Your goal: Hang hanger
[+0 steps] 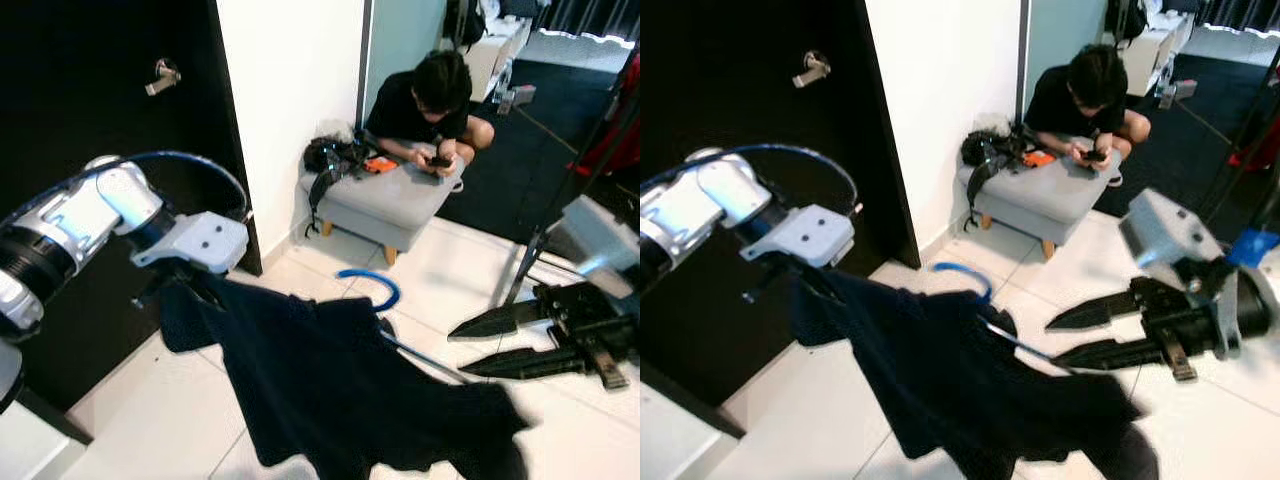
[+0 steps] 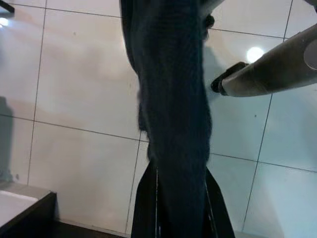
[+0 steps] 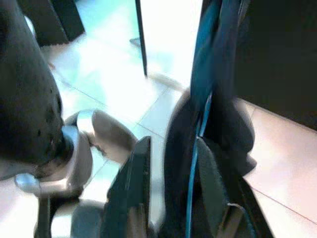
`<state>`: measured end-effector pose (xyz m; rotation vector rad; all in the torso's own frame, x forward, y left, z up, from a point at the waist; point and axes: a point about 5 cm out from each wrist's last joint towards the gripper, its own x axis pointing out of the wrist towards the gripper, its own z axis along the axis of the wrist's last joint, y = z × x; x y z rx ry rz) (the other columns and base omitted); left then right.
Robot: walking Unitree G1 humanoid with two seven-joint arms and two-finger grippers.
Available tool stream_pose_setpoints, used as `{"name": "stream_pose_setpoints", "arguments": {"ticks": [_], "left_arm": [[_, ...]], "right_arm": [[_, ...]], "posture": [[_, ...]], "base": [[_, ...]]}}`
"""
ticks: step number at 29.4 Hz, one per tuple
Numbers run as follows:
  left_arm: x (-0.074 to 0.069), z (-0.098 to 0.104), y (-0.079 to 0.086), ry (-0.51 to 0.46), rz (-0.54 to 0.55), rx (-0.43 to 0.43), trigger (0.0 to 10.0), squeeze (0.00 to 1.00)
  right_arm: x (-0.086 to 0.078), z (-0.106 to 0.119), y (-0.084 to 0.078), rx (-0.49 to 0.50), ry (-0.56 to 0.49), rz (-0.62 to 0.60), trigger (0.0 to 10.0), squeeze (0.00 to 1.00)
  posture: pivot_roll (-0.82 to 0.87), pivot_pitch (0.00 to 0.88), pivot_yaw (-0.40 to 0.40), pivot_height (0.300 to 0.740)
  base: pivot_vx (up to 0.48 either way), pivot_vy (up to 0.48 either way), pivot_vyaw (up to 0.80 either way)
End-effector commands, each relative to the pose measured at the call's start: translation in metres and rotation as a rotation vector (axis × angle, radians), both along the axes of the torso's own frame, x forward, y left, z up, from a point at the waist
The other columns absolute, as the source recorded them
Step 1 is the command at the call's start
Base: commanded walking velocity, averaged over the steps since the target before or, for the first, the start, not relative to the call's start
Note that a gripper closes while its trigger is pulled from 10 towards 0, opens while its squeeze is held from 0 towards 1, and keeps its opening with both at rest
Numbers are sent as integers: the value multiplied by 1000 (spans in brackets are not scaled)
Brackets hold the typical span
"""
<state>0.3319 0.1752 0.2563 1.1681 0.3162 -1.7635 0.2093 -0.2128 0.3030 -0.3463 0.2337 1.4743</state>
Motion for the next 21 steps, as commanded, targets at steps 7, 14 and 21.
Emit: {"name": "stream_pose_setpoints", "arguments": {"ticks": [7, 14, 21], "left_arm": [[-4, -13, 6, 74, 40, -109, 10000, 0], [-12, -20, 4, 160, 57, -229, 10000, 0], [-14, -13, 2, 196, 69, -336, 10000, 0]], "right_arm": [[-1, 17, -26, 158, -90, -161, 10000, 1000], [-3, -11, -37, 40, -80, -306, 10000, 1000], [-9, -35, -45, -2, -24, -392, 10000, 1000]], "posture": [[-13, 34, 53, 740], [-16, 39, 54, 740], [-14, 41, 55, 740]], "base": [[0, 0, 0], [0, 0, 0], [0, 0, 0]]}}
